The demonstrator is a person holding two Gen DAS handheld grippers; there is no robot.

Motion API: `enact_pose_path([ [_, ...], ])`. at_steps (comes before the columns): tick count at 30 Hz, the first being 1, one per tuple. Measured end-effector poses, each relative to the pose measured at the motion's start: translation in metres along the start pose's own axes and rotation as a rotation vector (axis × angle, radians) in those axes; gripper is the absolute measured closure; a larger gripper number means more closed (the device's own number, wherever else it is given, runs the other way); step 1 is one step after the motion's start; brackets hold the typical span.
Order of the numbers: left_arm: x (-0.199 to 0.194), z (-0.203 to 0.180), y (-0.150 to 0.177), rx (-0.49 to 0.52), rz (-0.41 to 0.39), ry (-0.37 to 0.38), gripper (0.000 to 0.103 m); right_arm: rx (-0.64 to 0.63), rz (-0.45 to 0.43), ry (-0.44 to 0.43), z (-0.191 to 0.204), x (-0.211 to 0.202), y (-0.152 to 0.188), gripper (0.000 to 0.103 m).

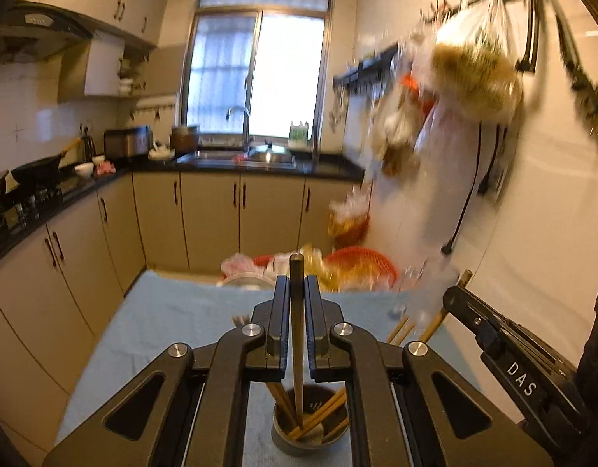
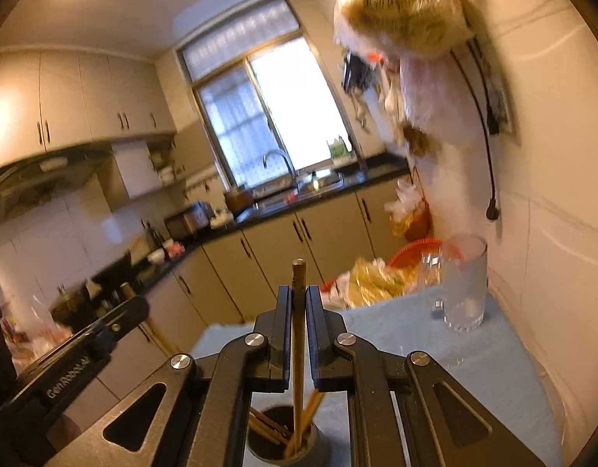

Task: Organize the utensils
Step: 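Open the left tool over the grey cup while the right tool releases its chopstick there, then move both open tools back down to the chopsticks on the towel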

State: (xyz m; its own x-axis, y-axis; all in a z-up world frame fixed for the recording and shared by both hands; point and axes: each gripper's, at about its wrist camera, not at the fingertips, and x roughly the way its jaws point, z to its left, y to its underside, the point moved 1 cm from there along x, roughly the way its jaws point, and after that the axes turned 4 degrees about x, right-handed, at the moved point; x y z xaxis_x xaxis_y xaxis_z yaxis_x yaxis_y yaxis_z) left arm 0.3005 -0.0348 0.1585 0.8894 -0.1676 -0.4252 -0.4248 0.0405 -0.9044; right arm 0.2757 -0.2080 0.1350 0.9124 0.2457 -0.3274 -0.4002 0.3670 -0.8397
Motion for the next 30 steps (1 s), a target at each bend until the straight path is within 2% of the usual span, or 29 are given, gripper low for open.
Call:
enact_pose_path([
  [3,0.01,-0.001,0.009,0.002,0.034,-0.007,0.096,-0.002,0.049,0.007,-0.006,0.014,0.014,0.095],
  [6,0.008,-0.001,0.01,0.003,0.034,-0.009,0.094,-0.002,0.089,0.006,-0.011,0.024,0.022,0.094],
  [8,0.005,0.0,0.012,0.008,0.036,-0.003,0.081,0.0,0.098,0.005,-0.012,0.025,0.025,0.092],
  [9,0.001,0.001,0.013,0.006,0.033,-0.004,0.072,0.002,0.101,0.005,-0.012,0.025,0.025,0.085],
  [10,-0.004,0.003,0.014,0.003,0.027,-0.006,0.068,0.003,0.098,0.005,-0.013,0.022,0.024,0.074],
  [12,-0.019,0.006,0.016,0.003,0.015,-0.008,0.067,-0.001,0.08,0.004,-0.011,0.014,0.021,0.065],
  [15,-0.045,0.01,0.018,0.005,0.003,-0.004,0.062,-0.024,0.058,0.008,-0.008,-0.006,0.014,0.064],
  [20,-0.097,0.024,0.028,-0.011,-0.038,-0.008,0.053,-0.066,0.045,0.032,-0.002,-0.043,0.012,0.052],
  [22,-0.116,0.031,0.037,-0.026,-0.047,-0.015,0.047,-0.085,0.055,0.041,-0.001,-0.058,0.014,0.047],
  [27,-0.14,0.043,0.068,-0.036,-0.009,-0.031,0.044,-0.139,0.144,0.073,-0.005,-0.086,0.028,0.04],
  [30,-0.141,0.05,0.095,-0.05,0.057,-0.034,0.044,-0.168,0.227,0.103,-0.011,-0.096,0.043,0.036],
])
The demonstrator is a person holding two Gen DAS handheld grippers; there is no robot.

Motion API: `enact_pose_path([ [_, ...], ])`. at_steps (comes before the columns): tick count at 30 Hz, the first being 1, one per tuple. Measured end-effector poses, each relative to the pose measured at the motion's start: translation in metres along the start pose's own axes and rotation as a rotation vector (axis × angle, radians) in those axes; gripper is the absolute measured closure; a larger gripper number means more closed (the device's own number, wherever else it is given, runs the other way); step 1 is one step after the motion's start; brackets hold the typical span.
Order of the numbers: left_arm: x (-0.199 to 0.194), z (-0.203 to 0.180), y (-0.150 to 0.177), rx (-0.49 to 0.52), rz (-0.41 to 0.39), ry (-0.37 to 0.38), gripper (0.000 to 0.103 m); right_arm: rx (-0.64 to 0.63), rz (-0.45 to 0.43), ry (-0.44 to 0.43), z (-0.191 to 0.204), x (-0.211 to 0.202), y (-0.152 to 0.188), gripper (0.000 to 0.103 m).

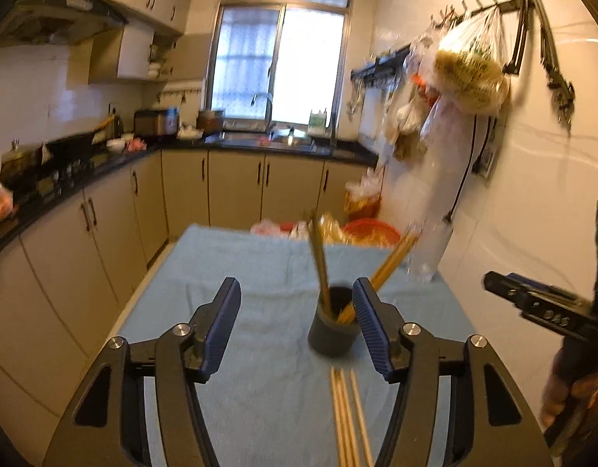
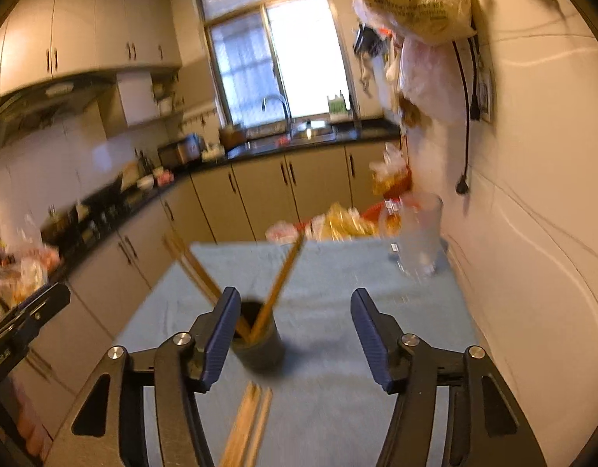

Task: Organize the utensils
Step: 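Move both open tools back down to the chopsticks on the towel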

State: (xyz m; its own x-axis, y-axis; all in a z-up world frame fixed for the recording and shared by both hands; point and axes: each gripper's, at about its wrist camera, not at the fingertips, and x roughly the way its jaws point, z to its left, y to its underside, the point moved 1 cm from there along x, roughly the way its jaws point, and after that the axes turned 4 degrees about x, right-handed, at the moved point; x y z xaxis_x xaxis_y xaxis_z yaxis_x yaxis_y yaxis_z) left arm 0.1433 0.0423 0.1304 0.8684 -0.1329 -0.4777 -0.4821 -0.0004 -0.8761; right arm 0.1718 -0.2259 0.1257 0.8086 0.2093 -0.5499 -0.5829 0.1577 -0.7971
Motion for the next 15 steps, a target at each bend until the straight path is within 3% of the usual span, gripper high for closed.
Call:
enact_pose_path([
  [6,0.02,0.007,0.06,-0.027,0.155,0.018,0.044,-0.058,0.202,0.043,-0.012,0.016,0.06,0.034],
  [11,0.056,0.002,0.114,-0.046,0.319,0.067,0.044,-0.033,0.384,-0.055,-0.012,0.052,0.129,0.034],
  [15,0.082,-0.009,0.146,-0.027,0.429,0.1,0.044,-0.066,0.46,-0.105,0.005,0.079,0.169,0.052],
])
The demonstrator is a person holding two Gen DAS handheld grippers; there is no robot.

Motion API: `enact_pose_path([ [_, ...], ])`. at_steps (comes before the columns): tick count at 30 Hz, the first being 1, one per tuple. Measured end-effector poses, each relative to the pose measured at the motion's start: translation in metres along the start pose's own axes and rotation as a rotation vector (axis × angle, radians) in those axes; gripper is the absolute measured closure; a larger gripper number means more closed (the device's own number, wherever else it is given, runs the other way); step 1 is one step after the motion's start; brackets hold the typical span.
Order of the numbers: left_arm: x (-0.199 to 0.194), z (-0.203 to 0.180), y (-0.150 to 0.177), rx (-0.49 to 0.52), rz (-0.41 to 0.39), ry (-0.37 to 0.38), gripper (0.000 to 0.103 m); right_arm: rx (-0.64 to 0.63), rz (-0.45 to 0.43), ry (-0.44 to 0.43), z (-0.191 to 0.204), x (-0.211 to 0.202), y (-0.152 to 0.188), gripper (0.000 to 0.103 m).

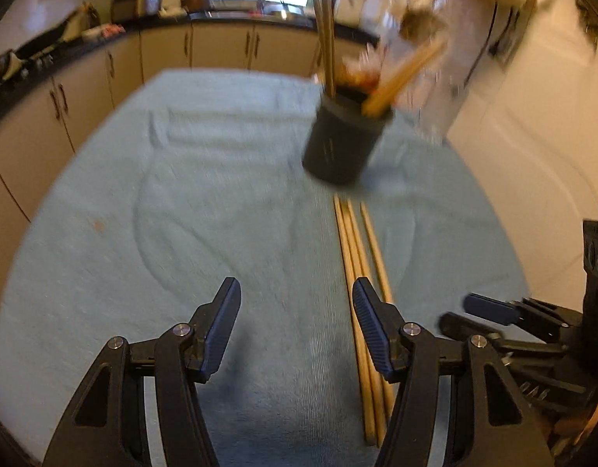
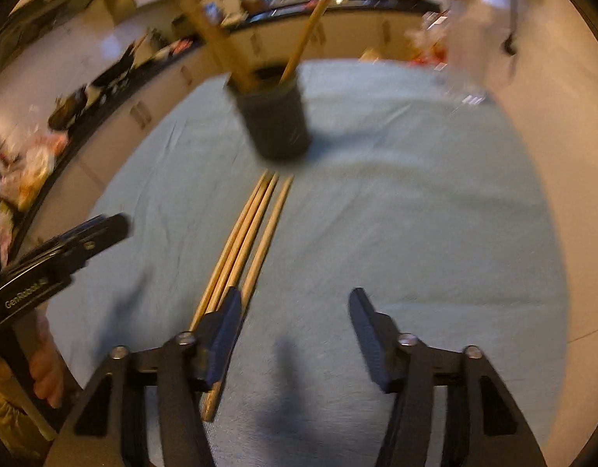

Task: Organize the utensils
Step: 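Move both open tools back down to the chopsticks on the towel, then close the left tool on a wooden chopstick while the right tool grasps another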

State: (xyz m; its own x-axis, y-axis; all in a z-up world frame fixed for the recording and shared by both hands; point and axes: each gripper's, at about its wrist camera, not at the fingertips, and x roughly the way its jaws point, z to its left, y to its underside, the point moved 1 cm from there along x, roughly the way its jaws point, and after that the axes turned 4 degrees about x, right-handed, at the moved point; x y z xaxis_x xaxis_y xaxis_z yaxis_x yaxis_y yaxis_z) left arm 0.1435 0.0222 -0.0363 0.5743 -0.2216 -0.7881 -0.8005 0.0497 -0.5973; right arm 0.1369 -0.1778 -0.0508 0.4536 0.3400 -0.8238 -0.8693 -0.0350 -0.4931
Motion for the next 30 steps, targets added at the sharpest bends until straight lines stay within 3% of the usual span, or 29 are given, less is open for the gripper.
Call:
enact_pose_path([
  [6,0.028,-0.01,0.006,0.025,0.047,0.009,0.044,-0.046,-0.017,-0.004,0.014,0.035,0.001,0.054],
  [9,0.039,-0.016,0.003,0.044,0.058,0.007,0.045,-0.094,-0.044,0.042,0.021,0.039,-0.004,0.056],
  [12,0.05,-0.025,-0.006,0.076,0.07,0.0,0.051,-0.126,-0.054,0.102,0.022,0.04,-0.004,0.073],
  [17,0.06,-0.034,-0.012,0.117,0.065,-0.006,0.058,-0.057,-0.074,0.103,-0.003,0.034,-0.005,0.073],
  [26,0.071,-0.041,-0.017,0.183,0.057,-0.044,0.089,0.001,-0.109,0.079,-0.023,0.024,-0.002,0.073],
  [30,0.071,-0.049,-0.018,0.232,0.057,-0.095,0.09,-0.015,-0.12,0.099,-0.019,0.024,0.001,0.073],
])
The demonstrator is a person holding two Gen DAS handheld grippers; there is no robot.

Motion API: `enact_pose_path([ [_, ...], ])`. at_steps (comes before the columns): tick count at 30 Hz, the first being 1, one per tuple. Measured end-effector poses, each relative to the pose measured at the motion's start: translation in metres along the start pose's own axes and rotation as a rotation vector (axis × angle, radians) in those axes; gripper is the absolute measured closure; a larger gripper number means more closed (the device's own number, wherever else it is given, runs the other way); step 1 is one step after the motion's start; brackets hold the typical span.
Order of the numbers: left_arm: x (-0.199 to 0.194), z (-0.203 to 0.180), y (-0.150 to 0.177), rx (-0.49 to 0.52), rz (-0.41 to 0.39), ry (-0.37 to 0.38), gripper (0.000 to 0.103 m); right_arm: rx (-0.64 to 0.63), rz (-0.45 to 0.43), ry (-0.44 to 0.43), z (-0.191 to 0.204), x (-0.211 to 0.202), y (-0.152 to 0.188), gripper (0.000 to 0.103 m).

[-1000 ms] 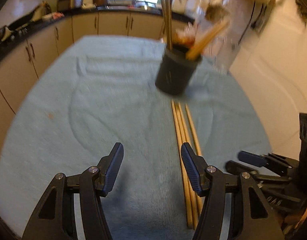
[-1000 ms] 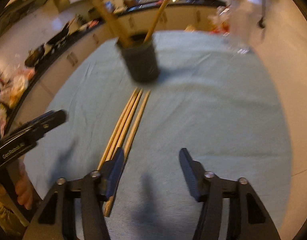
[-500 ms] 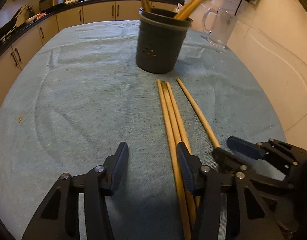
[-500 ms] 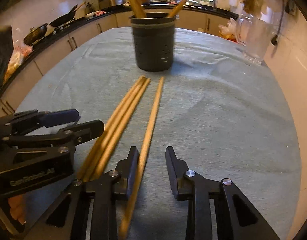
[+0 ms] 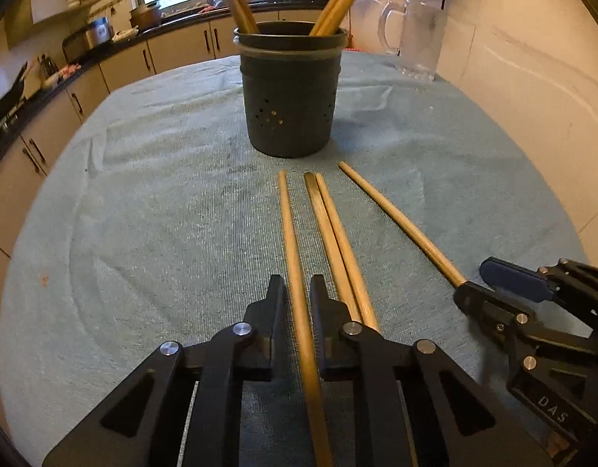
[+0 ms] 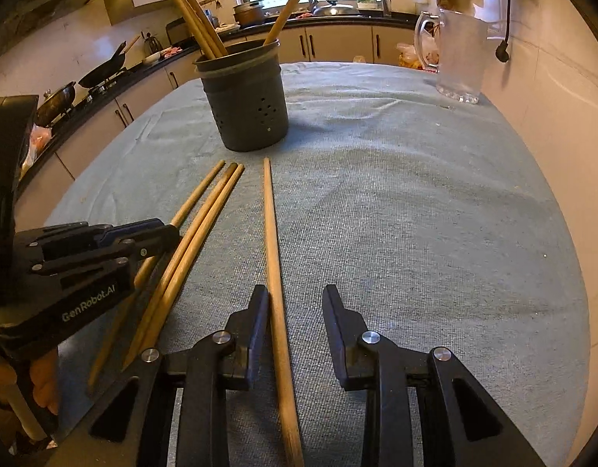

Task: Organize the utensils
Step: 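Close the left tool on a wooden chopstick while the right tool grasps another, then lift both held chopsticks and carry them above the grey cup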

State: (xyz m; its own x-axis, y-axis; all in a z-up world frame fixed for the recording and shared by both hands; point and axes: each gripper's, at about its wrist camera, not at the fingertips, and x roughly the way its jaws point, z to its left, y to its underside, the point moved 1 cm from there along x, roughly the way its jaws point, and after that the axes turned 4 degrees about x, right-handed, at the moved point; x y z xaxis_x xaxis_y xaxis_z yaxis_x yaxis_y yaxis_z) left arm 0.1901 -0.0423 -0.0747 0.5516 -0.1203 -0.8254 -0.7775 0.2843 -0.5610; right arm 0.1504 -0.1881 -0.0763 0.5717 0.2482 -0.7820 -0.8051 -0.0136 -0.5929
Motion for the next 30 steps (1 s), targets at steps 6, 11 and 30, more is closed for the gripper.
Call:
enact_pose_path([
  [6,-0.006,0.012,0.002,-0.07,0.058,0.015,0.096,0.078,0.026,0.037,-0.014,-0.005,0.001,0.095],
  [11,-0.023,0.031,0.026,-0.076,0.124,0.053,0.096,0.133,0.09,0.036,-0.033,-0.026,0.02,0.094],
  [30,0.018,0.04,-0.029,-0.011,0.197,0.028,0.083,0.043,0.251,0.112,-0.036,0.037,-0.066,0.077],
])
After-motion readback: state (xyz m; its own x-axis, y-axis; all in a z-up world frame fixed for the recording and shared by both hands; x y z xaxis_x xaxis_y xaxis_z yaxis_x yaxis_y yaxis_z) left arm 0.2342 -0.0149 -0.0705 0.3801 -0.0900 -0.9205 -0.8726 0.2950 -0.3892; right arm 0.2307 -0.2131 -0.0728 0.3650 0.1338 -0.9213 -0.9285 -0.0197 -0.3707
